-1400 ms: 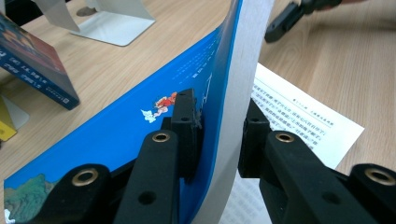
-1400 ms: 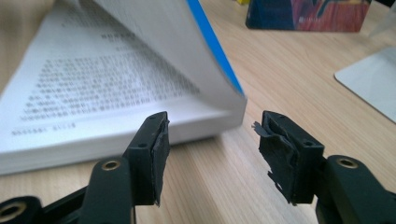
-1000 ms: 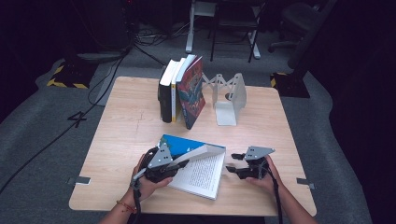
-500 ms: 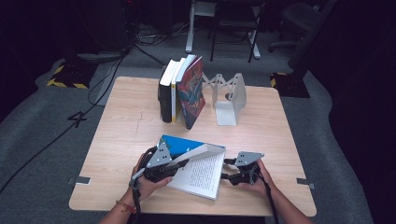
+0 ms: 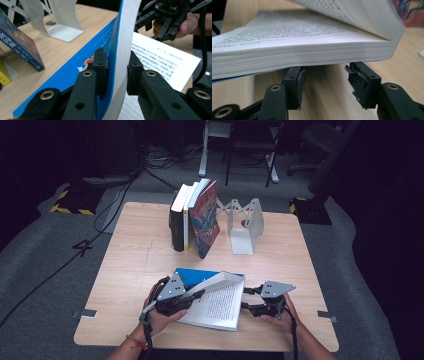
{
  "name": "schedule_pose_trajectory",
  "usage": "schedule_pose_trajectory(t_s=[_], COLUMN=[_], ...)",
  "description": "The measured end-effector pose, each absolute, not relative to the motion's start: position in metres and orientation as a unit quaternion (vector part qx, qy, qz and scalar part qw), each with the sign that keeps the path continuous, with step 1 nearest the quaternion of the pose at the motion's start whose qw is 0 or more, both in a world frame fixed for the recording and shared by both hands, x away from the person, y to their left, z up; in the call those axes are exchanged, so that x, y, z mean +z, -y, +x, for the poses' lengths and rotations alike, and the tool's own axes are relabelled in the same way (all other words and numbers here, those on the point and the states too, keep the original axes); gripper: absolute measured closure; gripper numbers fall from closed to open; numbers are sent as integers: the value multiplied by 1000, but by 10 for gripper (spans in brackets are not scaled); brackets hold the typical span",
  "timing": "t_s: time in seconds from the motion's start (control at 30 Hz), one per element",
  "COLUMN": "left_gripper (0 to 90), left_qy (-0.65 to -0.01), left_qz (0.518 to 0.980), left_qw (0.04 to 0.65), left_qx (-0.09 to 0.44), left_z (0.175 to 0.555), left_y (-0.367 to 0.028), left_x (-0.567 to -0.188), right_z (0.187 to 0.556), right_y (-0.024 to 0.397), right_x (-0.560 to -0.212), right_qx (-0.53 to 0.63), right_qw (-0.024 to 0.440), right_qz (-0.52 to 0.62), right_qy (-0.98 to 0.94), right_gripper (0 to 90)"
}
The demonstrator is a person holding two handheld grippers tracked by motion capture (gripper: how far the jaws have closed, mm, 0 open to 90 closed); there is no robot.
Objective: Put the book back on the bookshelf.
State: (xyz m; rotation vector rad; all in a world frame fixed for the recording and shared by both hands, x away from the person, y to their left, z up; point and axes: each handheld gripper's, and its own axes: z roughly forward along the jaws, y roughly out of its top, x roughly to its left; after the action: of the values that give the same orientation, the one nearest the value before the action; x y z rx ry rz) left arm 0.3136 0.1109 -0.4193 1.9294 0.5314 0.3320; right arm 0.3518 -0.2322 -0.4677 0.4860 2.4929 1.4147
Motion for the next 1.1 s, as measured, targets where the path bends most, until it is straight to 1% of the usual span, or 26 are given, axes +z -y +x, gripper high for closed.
schedule_pose_trajectory(t_s=[0.13,0.3,0.47,0.7,0.87,0.97,1.1], left_gripper=[764,765,765,769,768,761,760], left_qy=[-218,-216,-216,-212,-209,-210,-208], left_qz=[798,798,795,788,786,790,796], left_qw=[544,545,551,562,567,565,557], left_qx=[137,136,135,135,127,110,113], left_z=[311,310,310,309,311,312,308], left_y=[-108,-101,-98,-89,-84,-84,-89], left_x=[-411,-408,-406,-405,-404,-403,-402], right_z=[347,345,347,349,352,352,353], right_y=[241,247,250,256,256,253,246], right_x=[-449,-442,-437,-424,-414,-408,-401], right_qx=[512,524,539,554,556,554,554], right_qw=[129,138,134,152,176,186,191], right_qz=[169,174,183,190,187,184,176], right_qy=[-832,-822,-811,-796,-791,-790,-791], right_gripper=[470,470,471,473,483,486,487])
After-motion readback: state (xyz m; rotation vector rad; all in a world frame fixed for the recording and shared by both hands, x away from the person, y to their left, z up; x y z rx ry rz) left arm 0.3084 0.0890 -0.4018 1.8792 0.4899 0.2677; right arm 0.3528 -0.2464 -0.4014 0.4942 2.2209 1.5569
